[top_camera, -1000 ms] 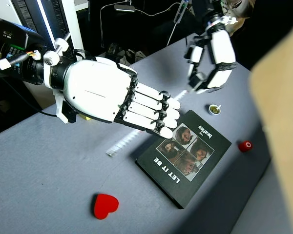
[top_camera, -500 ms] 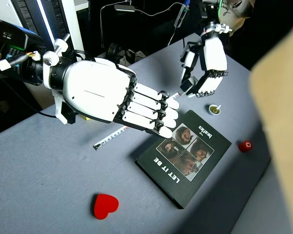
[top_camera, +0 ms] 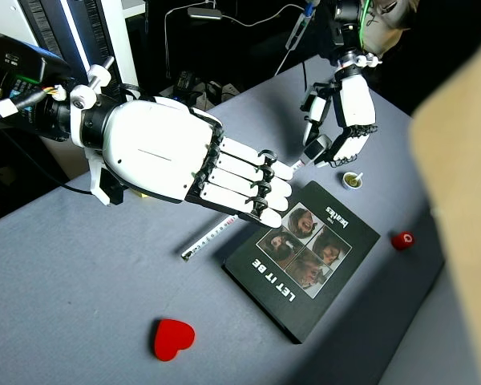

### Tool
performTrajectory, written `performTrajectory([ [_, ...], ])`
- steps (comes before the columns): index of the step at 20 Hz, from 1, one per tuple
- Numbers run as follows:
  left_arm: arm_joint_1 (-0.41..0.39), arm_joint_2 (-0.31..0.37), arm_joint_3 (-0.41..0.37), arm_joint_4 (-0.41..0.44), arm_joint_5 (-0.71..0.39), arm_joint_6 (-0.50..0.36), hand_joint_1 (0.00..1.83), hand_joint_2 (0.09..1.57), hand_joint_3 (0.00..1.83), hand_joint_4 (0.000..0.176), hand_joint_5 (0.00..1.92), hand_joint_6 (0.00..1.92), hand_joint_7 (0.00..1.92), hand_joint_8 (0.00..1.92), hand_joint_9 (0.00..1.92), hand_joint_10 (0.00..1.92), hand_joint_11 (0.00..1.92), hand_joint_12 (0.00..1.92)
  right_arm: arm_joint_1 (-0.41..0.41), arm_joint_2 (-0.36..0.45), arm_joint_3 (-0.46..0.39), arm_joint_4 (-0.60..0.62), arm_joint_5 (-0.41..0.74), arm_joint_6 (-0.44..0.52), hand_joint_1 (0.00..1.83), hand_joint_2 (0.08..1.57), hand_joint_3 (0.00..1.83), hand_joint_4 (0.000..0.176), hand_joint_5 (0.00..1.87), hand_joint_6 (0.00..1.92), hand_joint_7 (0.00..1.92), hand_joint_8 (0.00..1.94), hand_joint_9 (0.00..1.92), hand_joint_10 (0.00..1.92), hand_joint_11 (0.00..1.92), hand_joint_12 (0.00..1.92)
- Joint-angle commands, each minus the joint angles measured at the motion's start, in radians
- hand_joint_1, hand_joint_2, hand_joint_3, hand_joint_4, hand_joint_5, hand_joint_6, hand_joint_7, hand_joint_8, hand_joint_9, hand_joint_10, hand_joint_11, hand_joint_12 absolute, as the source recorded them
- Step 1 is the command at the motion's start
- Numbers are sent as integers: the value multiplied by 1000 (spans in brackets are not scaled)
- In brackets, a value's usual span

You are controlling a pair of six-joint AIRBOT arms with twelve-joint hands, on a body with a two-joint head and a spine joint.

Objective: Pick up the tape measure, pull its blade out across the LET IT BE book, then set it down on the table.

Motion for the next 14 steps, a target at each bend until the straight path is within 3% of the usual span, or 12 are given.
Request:
performTrajectory([
  [1,-3,-4,6,-15,-111,-1,1378,1100,0,0,1069,647,1024,998,841,1281,794,1053,8,0,-4,-47,82,10,146,1023,1,0,0,0,0,0,0,0,0,225],
  [6,0,-23,5,-44,-112,40,1375,1109,1,0,944,882,1064,910,843,1261,729,969,6,0,-4,-49,82,10,144,1024,1,0,0,0,2,0,0,0,0,284],
  [8,2,-27,6,-57,-112,55,1231,1128,2,0,835,1105,1064,947,973,218,694,778,5,-1,-4,-49,82,11,144,1024,1,0,0,0,4,1,0,0,0,286],
  [9,2,-28,7,-59,-112,59,1231,1128,2,0,835,1105,1064,947,973,218,694,778,5,-1,-4,-50,82,11,144,1024,1,0,0,0,4,1,0,0,0,286],
  [10,3,-29,7,-67,-112,65,1121,1097,0,0,788,437,950,398,930,114,637,733,5,-1,-4,-50,82,11,144,1024,1,0,0,0,5,1,0,0,0,286],
  [11,4,-30,9,-77,-112,69,1092,1094,0,0,829,143,970,150,924,61,622,703,5,-1,-4,-50,82,11,144,1024,1,0,0,0,5,1,0,0,0,287],
  [13,5,-31,9,-77,-113,71,1092,1094,0,0,829,143,970,150,924,61,622,703,5,-1,-4,-50,83,11,144,1024,1,0,0,0,5,1,0,0,0,287],
  [14,5,-30,9,-75,-114,72,1000,1089,0,0,785,34,904,39,858,16,561,650,5,-1,-4,-51,83,11,142,1025,1,0,2,1,16,3,0,0,0,322],
])
